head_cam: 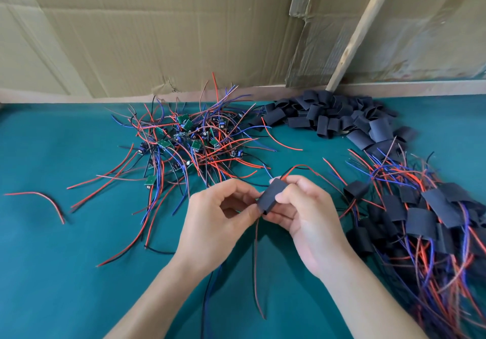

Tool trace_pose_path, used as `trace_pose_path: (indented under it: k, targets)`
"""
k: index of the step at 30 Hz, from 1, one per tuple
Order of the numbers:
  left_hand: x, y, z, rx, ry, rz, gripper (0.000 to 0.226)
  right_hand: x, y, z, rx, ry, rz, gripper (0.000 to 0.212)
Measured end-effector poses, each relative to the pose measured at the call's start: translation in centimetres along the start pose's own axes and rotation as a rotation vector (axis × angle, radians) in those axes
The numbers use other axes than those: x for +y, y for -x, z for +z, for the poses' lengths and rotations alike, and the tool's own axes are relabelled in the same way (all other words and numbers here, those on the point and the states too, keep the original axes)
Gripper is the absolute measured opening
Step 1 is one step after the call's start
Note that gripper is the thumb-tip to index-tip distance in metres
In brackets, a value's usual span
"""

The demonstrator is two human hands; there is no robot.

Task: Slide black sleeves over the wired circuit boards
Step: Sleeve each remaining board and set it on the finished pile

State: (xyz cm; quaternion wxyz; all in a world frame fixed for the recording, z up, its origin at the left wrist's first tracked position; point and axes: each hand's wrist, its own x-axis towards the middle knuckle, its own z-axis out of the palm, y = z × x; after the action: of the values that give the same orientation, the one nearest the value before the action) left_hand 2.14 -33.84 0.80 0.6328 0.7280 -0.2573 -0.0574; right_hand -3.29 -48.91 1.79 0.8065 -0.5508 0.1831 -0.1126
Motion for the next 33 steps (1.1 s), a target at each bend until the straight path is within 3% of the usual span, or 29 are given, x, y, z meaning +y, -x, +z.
trace_pose_path:
  k: [6, 9, 11, 14, 16, 19, 22, 24, 25, 27, 30, 31, 33]
  targets:
    - [0.2, 0.0, 0.2, 0.008, 0.161, -0.056, 0.011, -0.9, 0.3, -0.4, -0.141, -0.046, 0.03, 0.036]
    - [0.5, 0.0, 0.1, -0.127, 0.256, -0.113, 0.006, -1.6, 0.5, -0.5, -0.149, -0.023, 0.032, 0.025]
    - [0.5, 0.1, 0.2, -0.208, 0.223, -0.14, 0.007, -2.6, 0.7, -1.2, -0.121, 0.057, 0.007, 0.03]
    - [0.0, 0.3, 0.7, -0.251, 0.096, -0.156, 0.008, -5.2, 1.4, -4.0, -0.038, 0.313, -0.046, 0.025]
    - [-0.3, 0.2, 0.8, -0.232, 0.031, -0.166, 0.009, -7.7, 2.2, -6.7, 0.008, 0.697, -0.066, 0.024]
    - [-0.6, 0.1, 0.8, -0.216, 0.024, -0.188, 0.009, -12.4, 4.4, -9.6, 0.034, 1.15, 0.042, 0.044]
    - [-0.7, 0.1, 0.9, -0.216, 0.02, -0.207, 0.011, -16.2, 4.4, -12.9, 0.163, 1.247, -0.072, 0.076]
    - [-0.9, 0.1, 0.9, -0.215, 0.023, -0.216, 0.013, -17.8, 3.7, -11.3, 0.188, 1.247, -0.249, 0.058]
    - [-0.9, 0.0, 0.9, -0.215, 0.021, -0.217, 0.013, -17.7, 3.2, -9.2, 0.166, 1.229, -0.317, 0.045]
    - [-1.1, 0.0, 0.8, -0.215, 0.019, -0.219, 0.013, -15.9, 1.8, -4.1, -0.043, 1.232, -0.386, 0.03]
    - [-1.2, -0.1, 0.8, -0.214, 0.018, -0.229, 0.008, -11.6, -1.9, 1.9, -0.43, 1.442, -0.255, 0.023]
    - [-1.2, -0.2, 0.8, -0.213, 0.017, -0.231, 0.008, -10.1, -3.9, 2.8, -0.467, 1.502, -0.252, 0.024]
    - [-1.2, -0.2, 0.8, -0.214, 0.023, -0.235, 0.009, -7.3, -7.2, 4.1, -0.372, 1.589, -0.302, 0.036]
